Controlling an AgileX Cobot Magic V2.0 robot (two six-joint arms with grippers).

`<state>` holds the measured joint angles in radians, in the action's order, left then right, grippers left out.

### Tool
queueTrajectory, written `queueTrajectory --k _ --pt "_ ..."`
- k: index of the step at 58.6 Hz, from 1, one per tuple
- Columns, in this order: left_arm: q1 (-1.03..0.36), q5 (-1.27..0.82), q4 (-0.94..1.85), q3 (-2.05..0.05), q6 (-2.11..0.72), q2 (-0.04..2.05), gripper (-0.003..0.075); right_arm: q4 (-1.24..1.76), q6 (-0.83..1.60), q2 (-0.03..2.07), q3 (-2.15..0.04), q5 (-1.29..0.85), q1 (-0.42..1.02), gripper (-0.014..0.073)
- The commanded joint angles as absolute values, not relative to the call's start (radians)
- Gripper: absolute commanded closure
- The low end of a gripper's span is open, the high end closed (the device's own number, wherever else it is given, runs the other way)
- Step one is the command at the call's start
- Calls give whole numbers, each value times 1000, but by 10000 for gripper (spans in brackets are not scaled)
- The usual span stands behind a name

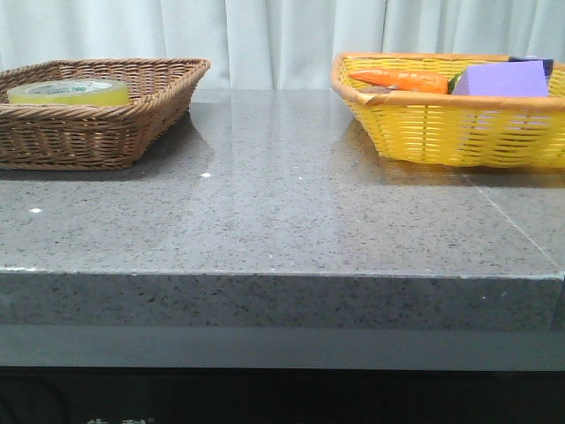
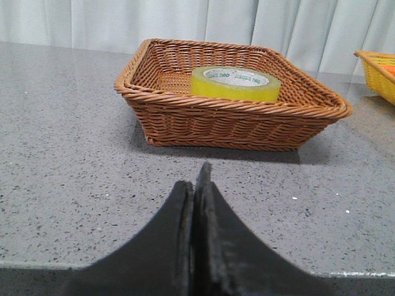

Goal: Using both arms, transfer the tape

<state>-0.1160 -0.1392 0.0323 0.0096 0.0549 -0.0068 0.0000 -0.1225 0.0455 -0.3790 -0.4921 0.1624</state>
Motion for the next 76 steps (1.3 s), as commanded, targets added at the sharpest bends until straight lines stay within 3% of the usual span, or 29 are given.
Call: queueTrajectory --k 1,20,47,76 --pt "-113 -51 43 47 62 -26 740 -9 -121 58 -397 -404 154 662" --pt "-113 -51 43 47 62 -26 740 114 82 42 -101 -30 139 662" --pt "-113 -51 43 47 62 -24 740 206 81 -36 2 -59 20 662" --pt "-113 -51 43 47 62 -24 740 206 81 -36 2 -60 19 662"
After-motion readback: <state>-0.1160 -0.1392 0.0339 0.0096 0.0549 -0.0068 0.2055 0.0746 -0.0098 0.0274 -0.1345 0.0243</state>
